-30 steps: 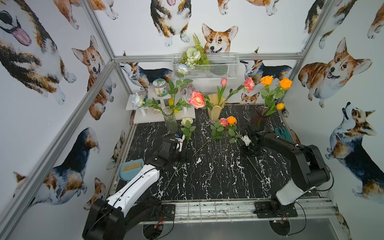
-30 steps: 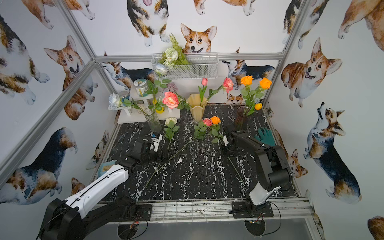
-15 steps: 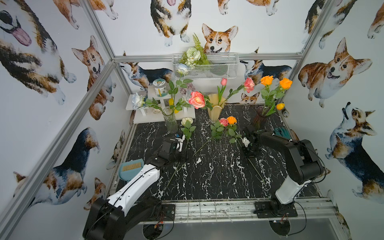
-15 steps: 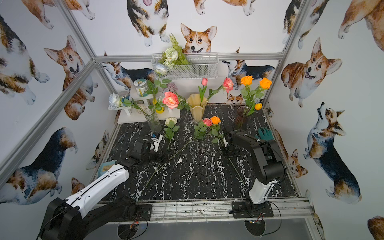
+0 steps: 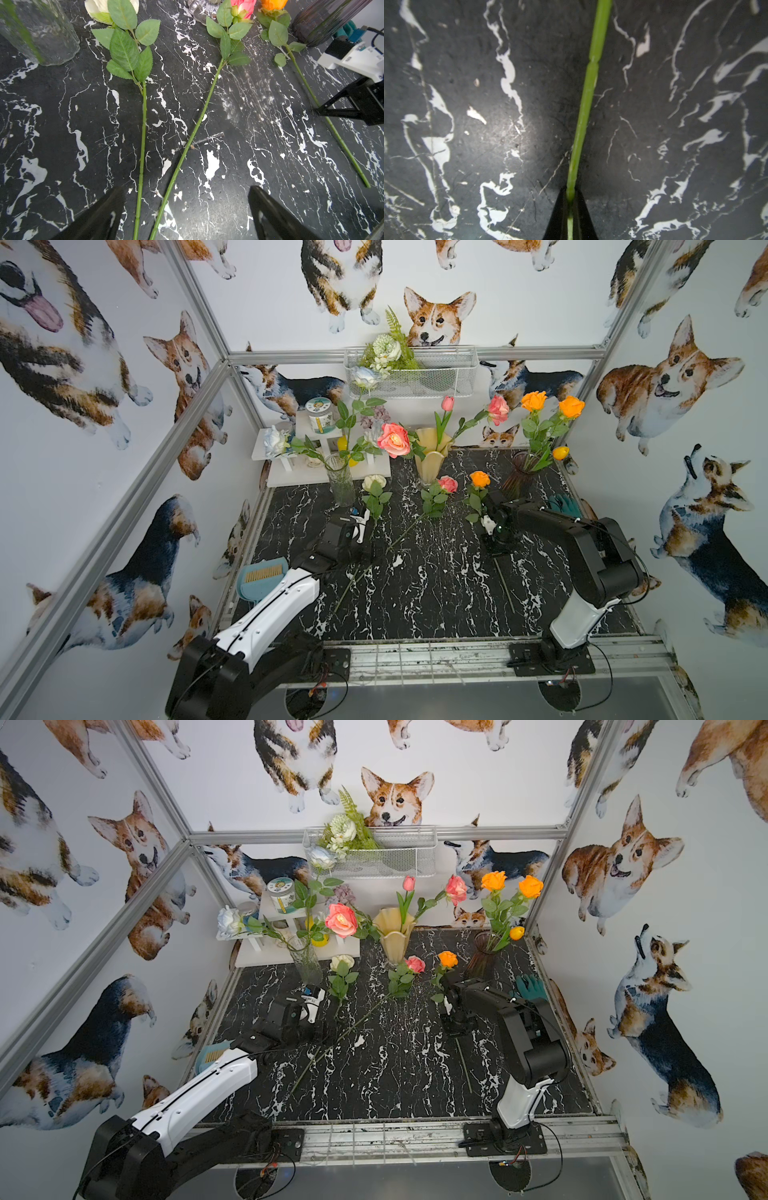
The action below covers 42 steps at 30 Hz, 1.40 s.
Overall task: Arrange the flowers in different vases according to their variety
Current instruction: Pick up the flower at the center of the board.
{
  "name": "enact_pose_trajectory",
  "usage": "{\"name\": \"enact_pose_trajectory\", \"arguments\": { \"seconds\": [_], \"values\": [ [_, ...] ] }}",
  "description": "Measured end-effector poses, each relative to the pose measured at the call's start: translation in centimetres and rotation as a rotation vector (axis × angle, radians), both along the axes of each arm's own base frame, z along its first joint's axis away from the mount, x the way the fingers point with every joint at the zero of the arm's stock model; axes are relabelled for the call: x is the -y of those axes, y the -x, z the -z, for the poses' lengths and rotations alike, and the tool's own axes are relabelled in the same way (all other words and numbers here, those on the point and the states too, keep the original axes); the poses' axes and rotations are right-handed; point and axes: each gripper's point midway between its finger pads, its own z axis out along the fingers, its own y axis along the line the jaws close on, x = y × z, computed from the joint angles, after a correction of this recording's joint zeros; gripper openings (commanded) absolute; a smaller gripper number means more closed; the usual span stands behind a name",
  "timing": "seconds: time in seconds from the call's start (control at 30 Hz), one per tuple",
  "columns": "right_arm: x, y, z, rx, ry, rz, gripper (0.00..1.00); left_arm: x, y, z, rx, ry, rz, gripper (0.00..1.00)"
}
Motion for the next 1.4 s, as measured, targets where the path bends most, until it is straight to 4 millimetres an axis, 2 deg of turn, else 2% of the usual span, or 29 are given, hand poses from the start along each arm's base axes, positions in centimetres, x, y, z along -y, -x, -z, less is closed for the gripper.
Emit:
{"name": "enact_pose_trajectory", "arguments": {
  "seconds": [0.13,0.27,0.73,1.1,1.4],
  "values": [
    [-0.8,0.0,-1.0,0.034,-0.043,-0.005,0.0,0.0,0.0,0.0,-0.001,0.0,0.0,0.98],
    [-1.2,-0.8,-3.5,0.125,-0.08,0.0,0.0,0.0,0.0,0.1,-0.002,-0.001,-0.002,0.98],
    [-2.2,-0.8,-12.8,0.447,-0.137,-0.004,0.0,-0.1,-0.1,0.4,-0.012,-0.005,-0.004,0.98],
    [-0.4,-2.2,-20.8,0.65,-0.101,0.094,0.0,-0.1,-0.1,0.4,-0.013,-0.005,-0.004,0.98],
    [1.6,-3.6,-26.2,0.808,-0.035,0.172,0.0,-0.1,-0.1,0.2,-0.006,-0.002,-0.005,0.98]
  ]
}}
